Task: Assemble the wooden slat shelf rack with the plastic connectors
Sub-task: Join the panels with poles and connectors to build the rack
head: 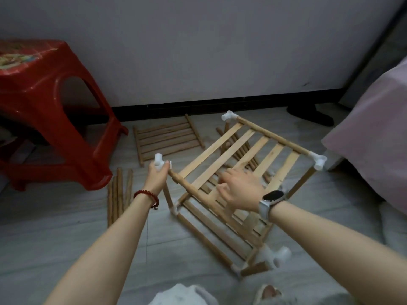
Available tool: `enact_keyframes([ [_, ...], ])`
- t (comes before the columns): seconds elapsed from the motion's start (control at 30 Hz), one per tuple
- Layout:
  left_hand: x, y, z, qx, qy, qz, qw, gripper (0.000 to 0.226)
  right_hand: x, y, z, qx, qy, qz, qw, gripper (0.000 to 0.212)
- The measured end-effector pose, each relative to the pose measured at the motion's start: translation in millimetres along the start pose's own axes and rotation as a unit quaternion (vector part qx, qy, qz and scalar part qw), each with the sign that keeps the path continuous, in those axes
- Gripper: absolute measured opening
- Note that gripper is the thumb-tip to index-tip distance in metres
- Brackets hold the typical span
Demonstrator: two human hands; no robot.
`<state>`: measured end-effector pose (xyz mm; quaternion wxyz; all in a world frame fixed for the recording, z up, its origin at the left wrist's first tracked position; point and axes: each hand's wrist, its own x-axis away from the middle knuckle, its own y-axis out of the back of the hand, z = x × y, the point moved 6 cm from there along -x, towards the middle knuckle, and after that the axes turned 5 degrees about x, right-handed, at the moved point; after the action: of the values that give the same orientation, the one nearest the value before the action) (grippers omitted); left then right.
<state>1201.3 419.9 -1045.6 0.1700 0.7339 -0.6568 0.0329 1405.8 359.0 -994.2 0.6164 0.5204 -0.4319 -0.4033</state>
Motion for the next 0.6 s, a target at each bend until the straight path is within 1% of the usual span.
enact_keyframes([
  [0.07,-11.0,1.0,4.7,-0.01,0.008,0.004,1.0,0.05,-15.1,-9.9,30.3,-0.023,0.018,0.002,1.0,0.041],
  [0.13,-18.2,4.6,9.7,-0.017,0.013,-0.002,1.0,0.046,-30.6,-19.2,54.4,-0.004,0.03,-0.01,1.0,0.048],
  [0.2,-15.0,8.9,13.7,-0.029,0.009,-0.02,0.999,0.038,-41.2,-28.3,71.1,0.036,0.036,-0.024,0.998,0.046],
  [0.27,-2.5,15.7,21.2,-0.044,-0.009,-0.041,0.998,0.031,-45.9,-39.9,82.6,0.069,0.041,-0.025,0.996,0.034],
  [0.33,15.0,24.1,29.9,-0.059,-0.02,-0.056,0.996,0.029,-43.7,-49.0,89.4,0.066,0.05,-0.017,0.996,0.028],
  [0.43,36.0,37.0,41.8,-0.065,-0.02,-0.066,0.995,0.031,-34.2,-57.6,94.3,0.04,0.092,-0.007,0.995,0.033],
  [0.6,61.5,45.8,56.8,-0.063,-0.018,-0.045,0.997,0.032,-15.6,-59.9,100.6,0.009,0.137,-0.003,0.991,0.038],
])
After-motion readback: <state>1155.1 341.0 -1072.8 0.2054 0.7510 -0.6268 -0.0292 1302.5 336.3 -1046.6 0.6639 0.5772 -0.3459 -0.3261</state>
